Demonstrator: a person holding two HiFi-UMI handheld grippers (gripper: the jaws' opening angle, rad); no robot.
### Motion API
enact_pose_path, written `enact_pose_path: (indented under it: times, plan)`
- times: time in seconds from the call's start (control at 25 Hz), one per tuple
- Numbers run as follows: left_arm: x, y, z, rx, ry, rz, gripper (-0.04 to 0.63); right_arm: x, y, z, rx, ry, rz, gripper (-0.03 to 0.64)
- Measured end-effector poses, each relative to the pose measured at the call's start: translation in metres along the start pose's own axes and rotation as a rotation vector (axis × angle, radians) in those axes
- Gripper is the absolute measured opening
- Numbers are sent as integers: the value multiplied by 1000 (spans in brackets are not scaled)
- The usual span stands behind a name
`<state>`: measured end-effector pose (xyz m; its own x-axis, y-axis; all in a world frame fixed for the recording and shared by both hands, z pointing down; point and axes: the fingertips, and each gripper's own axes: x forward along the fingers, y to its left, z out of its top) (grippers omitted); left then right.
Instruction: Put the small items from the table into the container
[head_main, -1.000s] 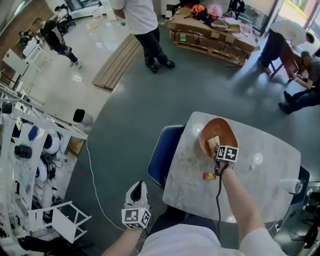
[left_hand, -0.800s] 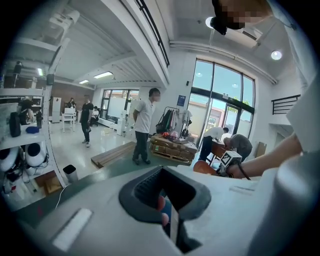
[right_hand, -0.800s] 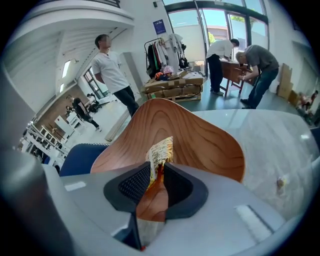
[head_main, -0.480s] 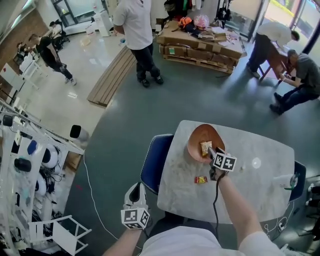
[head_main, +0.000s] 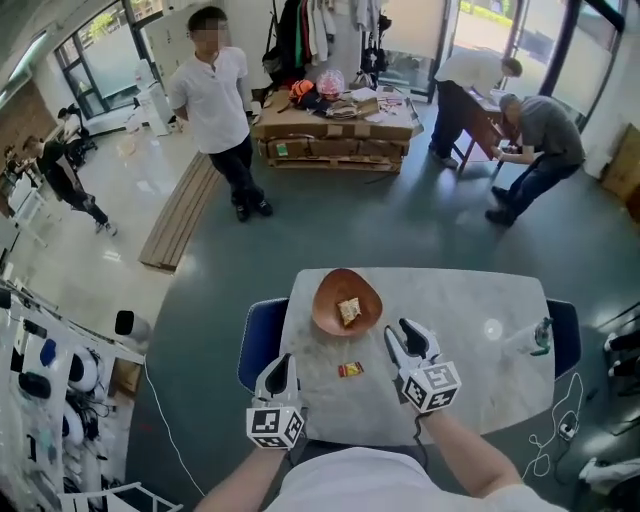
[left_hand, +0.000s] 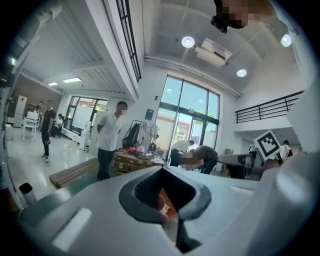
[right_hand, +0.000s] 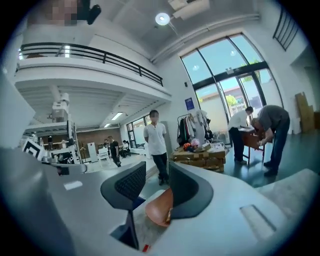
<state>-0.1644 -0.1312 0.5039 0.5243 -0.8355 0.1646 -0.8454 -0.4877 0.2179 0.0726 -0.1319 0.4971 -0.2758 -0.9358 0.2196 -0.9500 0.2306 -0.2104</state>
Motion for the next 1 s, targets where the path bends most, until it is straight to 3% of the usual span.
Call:
enact_pose_path:
  times: [0.12,0.28,0.52,1.0]
  plan:
    - [21,-52,20,3,-47,-99,5,-46,-1,26,-68,-65,-11,167]
    - [32,-126,39,40,-76,-211,5,-104,-18,48,-73,-116,-61,152]
    - [33,-212,53,109,-115,-380,5,-150,-45,40,-51,-130,-145,125]
    - [37,-231,42,99,-74,-339,5,-163,-65,23,-10,-94,-164,101]
